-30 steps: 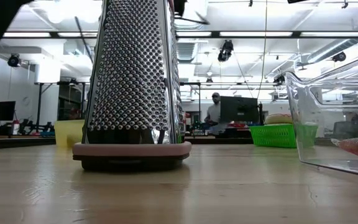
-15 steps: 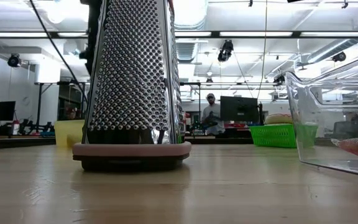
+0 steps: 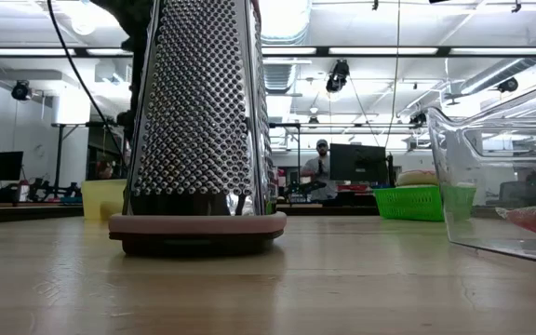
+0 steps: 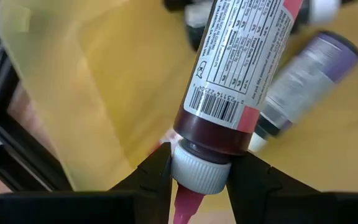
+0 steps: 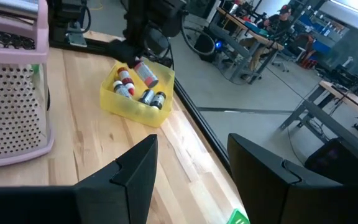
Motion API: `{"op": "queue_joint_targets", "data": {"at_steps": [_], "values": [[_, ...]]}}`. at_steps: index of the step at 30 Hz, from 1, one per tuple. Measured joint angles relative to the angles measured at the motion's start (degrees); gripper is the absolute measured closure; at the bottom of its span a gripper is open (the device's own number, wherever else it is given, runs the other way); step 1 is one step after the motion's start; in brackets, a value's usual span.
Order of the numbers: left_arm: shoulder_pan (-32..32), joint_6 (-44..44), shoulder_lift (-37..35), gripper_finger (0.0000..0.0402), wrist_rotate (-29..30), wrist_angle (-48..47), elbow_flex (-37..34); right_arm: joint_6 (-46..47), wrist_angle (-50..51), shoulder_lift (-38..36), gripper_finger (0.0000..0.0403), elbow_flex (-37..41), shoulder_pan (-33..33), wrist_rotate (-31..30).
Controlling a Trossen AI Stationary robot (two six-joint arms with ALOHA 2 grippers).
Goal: Pick & Place Food Item
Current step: Put the pink food coloring into the yellow bin
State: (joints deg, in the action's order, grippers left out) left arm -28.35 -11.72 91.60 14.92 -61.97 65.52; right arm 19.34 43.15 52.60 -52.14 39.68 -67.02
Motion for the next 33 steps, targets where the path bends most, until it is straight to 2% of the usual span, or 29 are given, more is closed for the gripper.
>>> {"op": "queue_joint_targets", "data": {"at_steps": [7, 19, 33], "values": [[-4.0, 1.3, 2.0, 0.0288, 0.4, 0.9, 0.0, 0.0, -0.5, 0.0, 0.0211, 0.0, 0.0, 0.0], [-9.5, 4.7, 5.2, 0.0288, -6.2, 1.5, 0.0, 0.0, -0.6, 0.0, 0.0211, 0.1, 0.0, 0.0], [-15.6, 3.8, 7.3, 0.0288, -6.0, 2.8, 0.0, 0.0, -0.6, 0.0, 0.0211, 0.1, 0.0, 1.0]]}}
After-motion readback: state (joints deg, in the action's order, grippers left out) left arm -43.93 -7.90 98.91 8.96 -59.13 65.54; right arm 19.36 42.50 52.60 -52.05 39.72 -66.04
